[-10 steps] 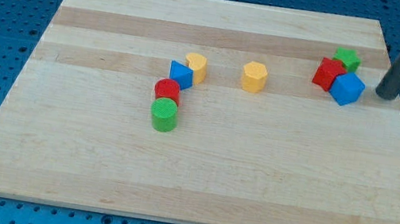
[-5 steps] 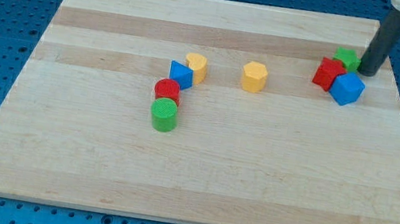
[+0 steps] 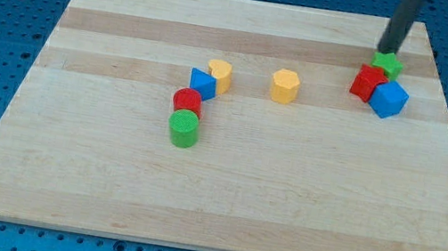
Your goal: Adjust the red star in between the green star and blue cube
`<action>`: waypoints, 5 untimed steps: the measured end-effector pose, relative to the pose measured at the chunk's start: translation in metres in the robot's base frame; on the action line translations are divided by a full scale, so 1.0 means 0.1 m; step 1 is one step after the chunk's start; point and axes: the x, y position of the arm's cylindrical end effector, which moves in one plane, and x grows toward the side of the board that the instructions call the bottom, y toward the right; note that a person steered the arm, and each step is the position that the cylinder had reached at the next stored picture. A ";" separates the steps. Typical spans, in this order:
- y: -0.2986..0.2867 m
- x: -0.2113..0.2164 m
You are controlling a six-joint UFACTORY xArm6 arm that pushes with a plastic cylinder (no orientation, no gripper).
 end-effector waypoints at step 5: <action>-0.46 0.78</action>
